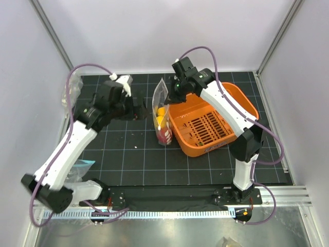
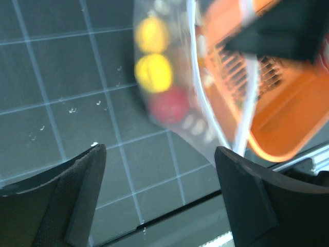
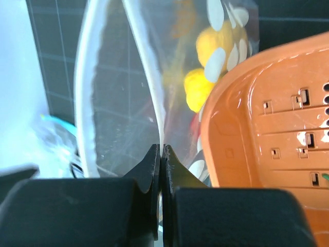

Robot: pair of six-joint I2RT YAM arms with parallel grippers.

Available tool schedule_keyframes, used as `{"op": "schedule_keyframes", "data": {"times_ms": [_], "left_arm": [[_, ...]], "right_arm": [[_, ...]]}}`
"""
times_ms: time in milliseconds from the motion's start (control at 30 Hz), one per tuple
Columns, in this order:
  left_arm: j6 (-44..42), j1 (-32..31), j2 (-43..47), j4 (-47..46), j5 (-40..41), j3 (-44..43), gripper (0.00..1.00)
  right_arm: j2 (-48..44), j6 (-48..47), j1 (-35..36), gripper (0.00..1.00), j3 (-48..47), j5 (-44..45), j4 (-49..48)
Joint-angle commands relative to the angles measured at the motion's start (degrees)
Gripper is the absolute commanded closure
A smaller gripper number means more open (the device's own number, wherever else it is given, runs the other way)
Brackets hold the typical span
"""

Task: Place the food in the zip-top bag and seal the zipper
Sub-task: Zip the zipper food storage bag at the center of the board.

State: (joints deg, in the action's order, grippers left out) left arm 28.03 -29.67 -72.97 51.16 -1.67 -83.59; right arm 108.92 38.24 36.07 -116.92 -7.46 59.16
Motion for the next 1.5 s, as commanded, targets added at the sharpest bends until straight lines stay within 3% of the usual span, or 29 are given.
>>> {"op": "schedule_keyframes", "data": {"times_ms": [0, 133, 267, 400, 567, 767, 900, 1100, 1133, 1300, 1433, 1467], "left_arm": [[-0.7, -0.47, 8.88, -12.29, -4.47, 8.68, 0.08], [-1.22, -3.71, 17.94, -22.41, -4.4, 19.42, 0.13], [-4.21, -8.99, 19.7, -25.57, 0.17, 23.99, 0.16], [-6.06, -11.63, 22.69, -37.06, 1.23, 31.11, 0.17], [-9.65, -14.53, 22.0, -40.34, 6.15, 34.81, 0.27], [-10.37, -15.86, 19.62, -48.14, 8.08, 38.93, 0.26], [-9.23, -15.94, 17.6, -52.74, 7.82, 40.79, 0.32], [-8.87, -15.86, 13.73, -58.09, 12.56, 42.01, 0.52], [-8.96, -15.77, 13.38, -59.49, 12.83, 42.72, 0.64], [-11.24, -15.77, 10.83, -57.67, 12.04, 40.0, 0.99], [-13.0, -15.68, 15.13, -57.4, 11.96, 41.84, 1.0], [-14.74, -15.51, 16.27, -56.96, 11.87, 42.71, 1.0]], "right_arm": [[0.15, 4.65, -1.71, 0.99, -2.26, -2.12, -3.61], [0.76, 6.14, -1.89, 0.99, -2.52, -1.94, -4.49], [1.29, 7.99, -1.97, 0.99, -2.52, -1.68, -4.14], [1.03, 8.52, -1.97, 0.99, -2.08, -1.85, -4.49], [0.59, 8.78, -1.97, 0.99, -2.17, -1.76, -5.19], [-0.82, 9.22, -1.97, 0.99, -0.24, -1.94, -6.86], [-1.17, 9.13, -1.97, 0.99, -0.23, -1.59, -6.95], [-2.31, 8.96, -2.06, 0.99, 0.73, -0.97, -6.77], [-2.57, 9.05, -2.06, 0.99, 1.17, -0.97, -6.95], [-3.72, 8.61, -2.06, 0.96, 3.01, -1.06, -7.48], [-4.95, 6.59, -2.24, 0.82, 3.46, -0.8, -7.65], [-5.04, 5.98, -2.32, 0.75, 3.46, -0.97, -7.56]]}}
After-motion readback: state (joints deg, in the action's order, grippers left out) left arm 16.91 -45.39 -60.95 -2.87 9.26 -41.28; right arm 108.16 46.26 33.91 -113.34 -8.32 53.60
